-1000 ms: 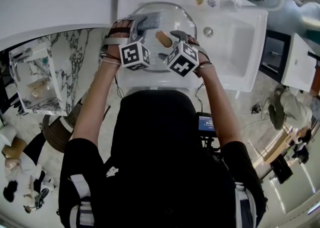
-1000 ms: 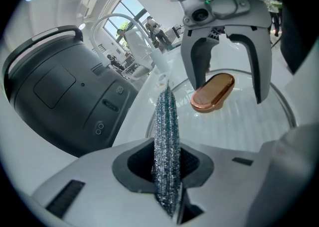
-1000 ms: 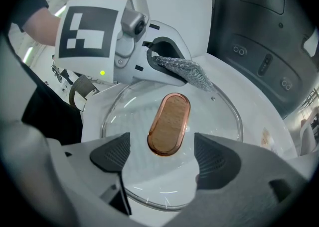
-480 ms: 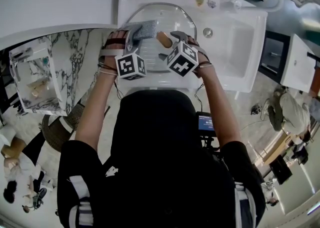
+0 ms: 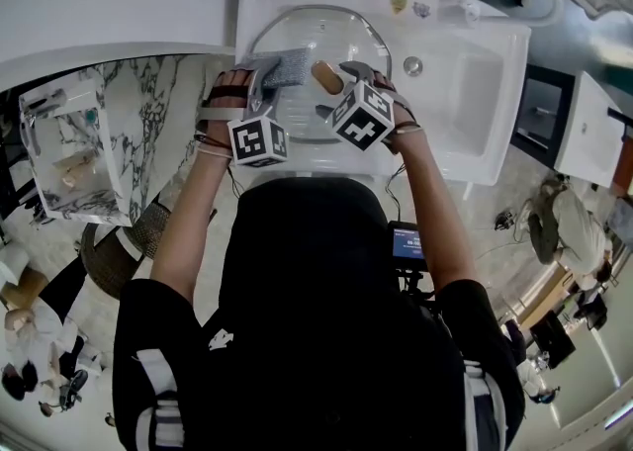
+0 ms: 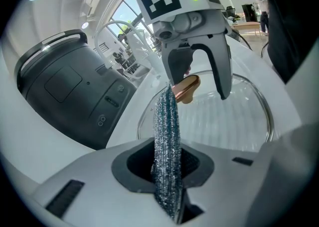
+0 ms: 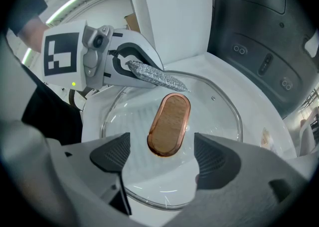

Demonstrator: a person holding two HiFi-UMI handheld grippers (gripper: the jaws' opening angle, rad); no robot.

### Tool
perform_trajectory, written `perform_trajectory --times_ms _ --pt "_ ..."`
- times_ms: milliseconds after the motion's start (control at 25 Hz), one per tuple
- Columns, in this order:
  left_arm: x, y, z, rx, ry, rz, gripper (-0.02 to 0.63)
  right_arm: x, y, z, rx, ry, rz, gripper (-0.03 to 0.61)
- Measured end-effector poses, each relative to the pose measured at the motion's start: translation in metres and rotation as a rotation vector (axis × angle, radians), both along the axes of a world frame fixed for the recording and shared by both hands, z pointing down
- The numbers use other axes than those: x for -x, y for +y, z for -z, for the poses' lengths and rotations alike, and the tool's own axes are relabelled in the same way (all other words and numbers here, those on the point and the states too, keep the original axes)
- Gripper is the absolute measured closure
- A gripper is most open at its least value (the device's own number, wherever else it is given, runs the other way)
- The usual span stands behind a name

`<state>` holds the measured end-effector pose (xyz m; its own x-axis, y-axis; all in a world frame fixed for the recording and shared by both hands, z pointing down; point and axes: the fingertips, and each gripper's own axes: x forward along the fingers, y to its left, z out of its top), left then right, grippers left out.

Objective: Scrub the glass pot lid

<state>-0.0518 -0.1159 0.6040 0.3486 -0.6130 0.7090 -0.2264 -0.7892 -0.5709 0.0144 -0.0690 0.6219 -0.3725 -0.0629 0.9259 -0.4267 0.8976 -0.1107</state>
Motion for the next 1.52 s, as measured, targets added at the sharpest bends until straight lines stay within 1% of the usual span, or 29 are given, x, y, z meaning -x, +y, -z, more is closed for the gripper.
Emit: perform_trajectory --times_ms 320,480,600,840,1000,1200,1360,1520 --pt "0.005 0.012 -0.002 0.023 -0.001 0.017 0.543 0.0 -0.001 0.0 -0.005 -0.001 -0.003 0.202" --pt "0.007 0.019 -0.001 0.073 -0.013 0.034 0.543 0.0 0.0 -0.001 -0.005 0.004 -0.001 0.202" --pt "0.007 0.022 -0.005 0.082 -0.026 0.027 0.542 0.001 0.0 -0.001 -0.005 0.005 -0.002 0.202" --pt "0.008 0.035 -0.006 0.107 -0.027 0.048 0.543 0.0 0.002 -0.001 -0.007 0.014 -0.007 0.202" --pt "0.009 0.042 -0.004 0.137 -0.006 0.083 0.543 -0.001 0.001 0.0 -0.019 0.029 -0.015 0.202" --pt "0.01 0.054 -0.001 0.173 0.003 0.089 0.543 -0.003 0.001 0.0 -0.027 0.036 -0.03 0.202" --pt "0.011 0.063 0.001 0.208 0.009 0.096 0.543 -0.003 0.012 0.004 0.02 0.053 -0.014 0.202" --pt "0.006 0.07 0.009 0.256 0.051 0.122 0.543 -0.011 0.021 0.011 0.04 0.073 -0.044 0.202"
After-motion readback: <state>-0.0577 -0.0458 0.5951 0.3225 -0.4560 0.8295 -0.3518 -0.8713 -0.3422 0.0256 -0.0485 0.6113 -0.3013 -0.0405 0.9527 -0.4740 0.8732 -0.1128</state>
